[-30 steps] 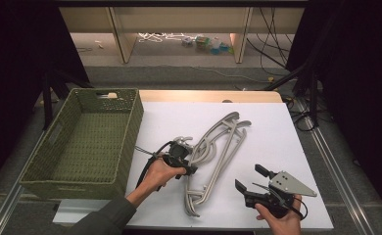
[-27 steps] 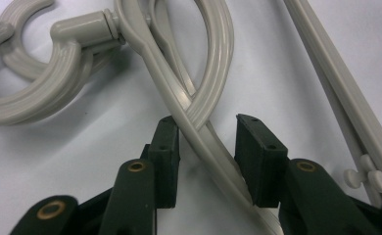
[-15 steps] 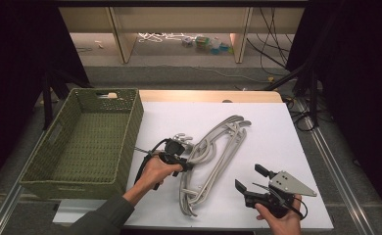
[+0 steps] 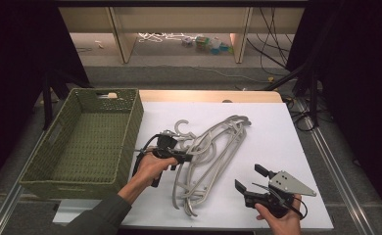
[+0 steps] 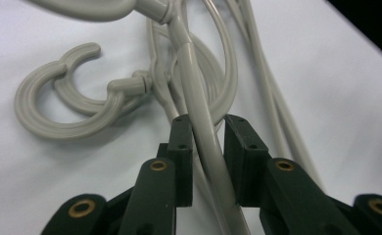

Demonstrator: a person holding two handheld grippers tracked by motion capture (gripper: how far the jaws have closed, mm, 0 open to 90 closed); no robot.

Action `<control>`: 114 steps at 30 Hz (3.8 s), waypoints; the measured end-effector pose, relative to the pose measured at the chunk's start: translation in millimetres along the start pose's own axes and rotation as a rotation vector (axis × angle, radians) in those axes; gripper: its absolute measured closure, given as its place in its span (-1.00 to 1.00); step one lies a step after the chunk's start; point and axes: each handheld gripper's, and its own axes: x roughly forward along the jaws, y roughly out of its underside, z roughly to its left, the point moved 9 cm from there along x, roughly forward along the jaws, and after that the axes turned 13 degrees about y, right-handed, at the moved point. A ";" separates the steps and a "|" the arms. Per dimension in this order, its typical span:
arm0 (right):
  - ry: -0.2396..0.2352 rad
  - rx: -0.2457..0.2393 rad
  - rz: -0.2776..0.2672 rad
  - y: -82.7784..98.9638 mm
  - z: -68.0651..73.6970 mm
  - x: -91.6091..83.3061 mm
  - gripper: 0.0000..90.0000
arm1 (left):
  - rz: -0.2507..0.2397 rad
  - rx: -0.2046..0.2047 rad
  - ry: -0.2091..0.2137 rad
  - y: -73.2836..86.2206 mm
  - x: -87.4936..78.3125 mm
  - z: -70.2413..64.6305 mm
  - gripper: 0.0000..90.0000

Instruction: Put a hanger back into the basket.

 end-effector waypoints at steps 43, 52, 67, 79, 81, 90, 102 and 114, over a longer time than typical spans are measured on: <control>-0.007 -0.005 0.016 1.5 -0.7 -1.1 -0.64 | -0.254 -0.040 0.227 -56.8 -90.3 -38.3 0.77; -0.006 -0.003 0.001 0.5 0.0 0.4 -0.64 | -0.288 0.018 0.189 -75.5 -138.8 -56.8 0.77; -0.021 0.014 -0.025 -1.5 2.9 3.0 -0.64 | -0.315 0.034 0.058 -71.5 -213.8 -31.2 0.77; -0.015 -0.003 -0.004 -0.1 2.9 3.1 -0.64 | -0.387 -0.055 -0.096 -44.2 -290.7 24.4 0.77; -0.029 0.005 -0.010 -0.5 4.5 4.1 -0.64 | -0.399 -0.065 -0.118 -39.7 -302.5 33.6 0.77; -0.031 0.009 -0.017 -1.1 5.5 5.9 -0.64 | -0.453 -0.121 -0.213 -20.7 -348.3 76.1 0.77; -0.021 -0.004 0.000 0.1 4.3 5.5 -0.64 | -0.429 -0.151 -0.268 1.1 -364.1 111.3 0.77; -0.023 -0.001 -0.009 -0.7 4.5 6.4 -0.64 | -0.320 -0.143 -0.298 6.8 -351.4 133.1 0.77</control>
